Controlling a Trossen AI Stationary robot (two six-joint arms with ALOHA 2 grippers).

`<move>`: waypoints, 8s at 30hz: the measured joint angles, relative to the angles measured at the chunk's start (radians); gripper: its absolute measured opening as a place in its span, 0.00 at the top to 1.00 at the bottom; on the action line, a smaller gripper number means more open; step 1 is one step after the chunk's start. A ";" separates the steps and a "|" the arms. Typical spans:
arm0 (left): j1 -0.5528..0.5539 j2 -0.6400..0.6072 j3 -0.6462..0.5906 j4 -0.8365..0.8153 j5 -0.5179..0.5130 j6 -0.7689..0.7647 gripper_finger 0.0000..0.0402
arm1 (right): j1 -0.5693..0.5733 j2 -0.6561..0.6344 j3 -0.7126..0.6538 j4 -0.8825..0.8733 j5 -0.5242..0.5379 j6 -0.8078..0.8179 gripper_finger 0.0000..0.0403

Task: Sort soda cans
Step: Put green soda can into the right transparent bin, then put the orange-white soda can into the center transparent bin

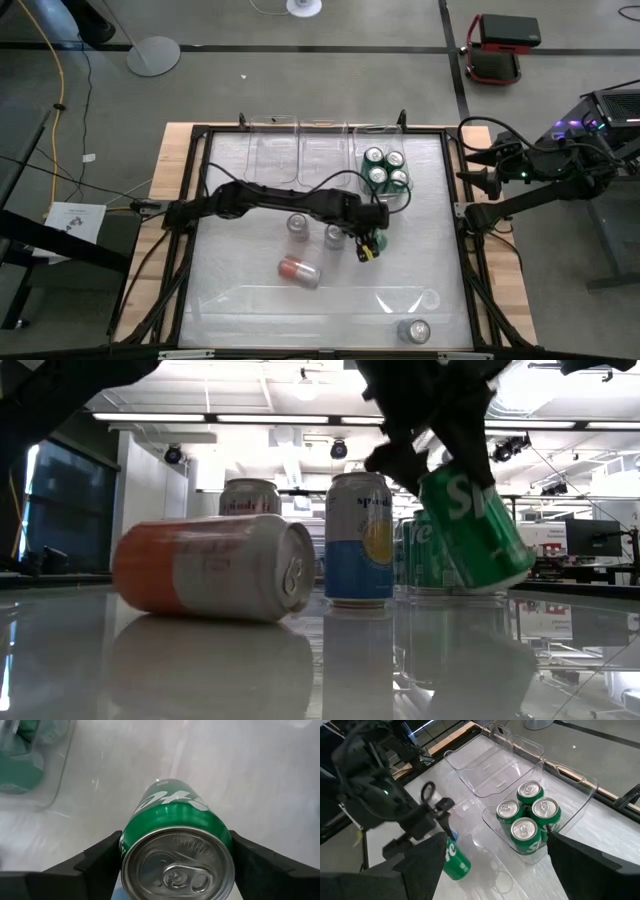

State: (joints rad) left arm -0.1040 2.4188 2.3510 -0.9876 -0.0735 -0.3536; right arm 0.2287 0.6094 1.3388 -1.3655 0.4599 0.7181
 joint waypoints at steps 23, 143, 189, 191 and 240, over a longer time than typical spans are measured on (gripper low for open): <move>0.040 0.009 0.001 0.074 0.089 -0.046 0.17 | 0.000 -0.003 -0.056 0.014 -0.002 -0.006 0.18; 0.202 -1.108 -0.709 -0.098 -0.754 0.018 0.17 | -1.138 0.699 -0.556 1.122 -0.626 -0.693 0.12; -0.314 -0.808 -0.764 -0.088 -0.231 -0.070 0.22 | 0.320 0.509 -0.454 0.915 0.084 0.155 0.11; -0.346 -0.765 -0.764 -0.067 -0.231 -0.051 0.22 | 0.365 0.509 -0.454 0.915 0.113 0.174 0.11; -0.238 -0.322 -0.761 0.070 -0.125 0.187 0.32 | 0.471 0.509 -0.454 0.921 0.222 0.296 0.11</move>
State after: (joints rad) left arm -0.3417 2.0972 1.5904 -0.9174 -0.1984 -0.1670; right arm 0.6999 1.1179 0.8852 -0.4442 0.6814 1.0138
